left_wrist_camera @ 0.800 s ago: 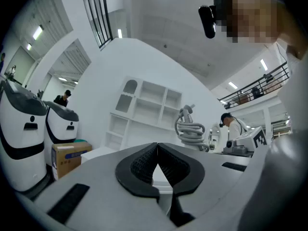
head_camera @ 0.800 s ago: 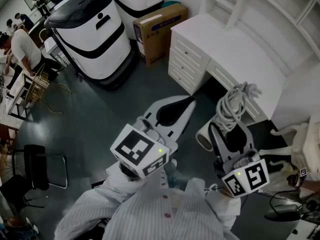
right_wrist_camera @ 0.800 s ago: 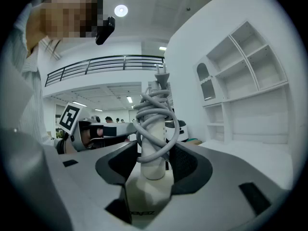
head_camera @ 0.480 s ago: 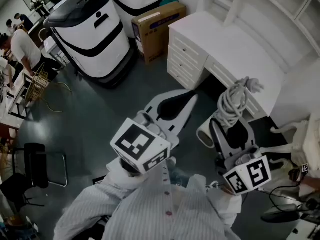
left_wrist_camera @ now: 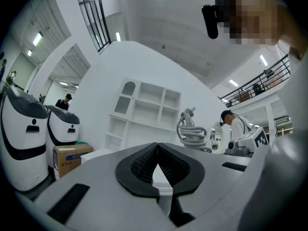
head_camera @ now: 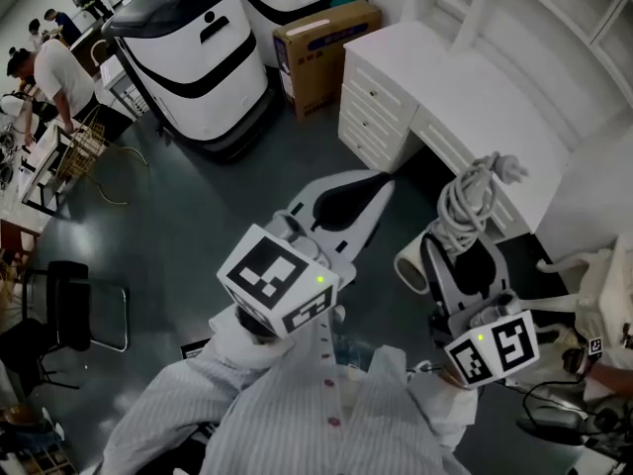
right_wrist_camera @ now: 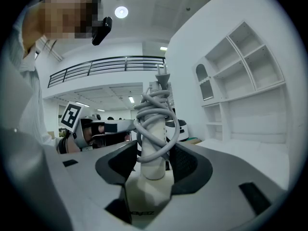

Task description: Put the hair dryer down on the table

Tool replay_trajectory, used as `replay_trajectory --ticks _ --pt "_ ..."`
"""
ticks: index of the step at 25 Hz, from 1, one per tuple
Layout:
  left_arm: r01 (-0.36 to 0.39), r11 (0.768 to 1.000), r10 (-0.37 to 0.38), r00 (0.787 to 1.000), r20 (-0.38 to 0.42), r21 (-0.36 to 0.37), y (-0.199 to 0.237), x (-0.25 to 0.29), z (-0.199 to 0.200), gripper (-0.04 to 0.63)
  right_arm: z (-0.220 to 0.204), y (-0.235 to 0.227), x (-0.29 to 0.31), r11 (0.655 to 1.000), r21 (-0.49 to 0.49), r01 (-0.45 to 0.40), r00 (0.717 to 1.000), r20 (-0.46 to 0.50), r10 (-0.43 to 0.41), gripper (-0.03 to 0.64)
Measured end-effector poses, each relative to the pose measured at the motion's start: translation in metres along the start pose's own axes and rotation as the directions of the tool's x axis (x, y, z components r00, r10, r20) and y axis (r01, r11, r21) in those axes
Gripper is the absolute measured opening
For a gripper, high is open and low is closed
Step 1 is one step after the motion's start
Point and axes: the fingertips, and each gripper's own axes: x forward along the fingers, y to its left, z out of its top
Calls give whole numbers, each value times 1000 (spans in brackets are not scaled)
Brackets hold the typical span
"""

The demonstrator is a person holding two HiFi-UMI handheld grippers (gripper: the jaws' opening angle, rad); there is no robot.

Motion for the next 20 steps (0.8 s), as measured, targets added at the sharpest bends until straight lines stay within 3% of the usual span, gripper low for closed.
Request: replay_trajectory --ticks 10,20 --pt "-17 1000 17 1000 13 5 34 33 1 9 -1 -32 35 1000 -6 -19 1000 -6 19 204" --pt "16 1000 -16 1000 -1 -1 81 74 5 9 3 -60 83 1000 -1 8 1000 -26 -8 204"
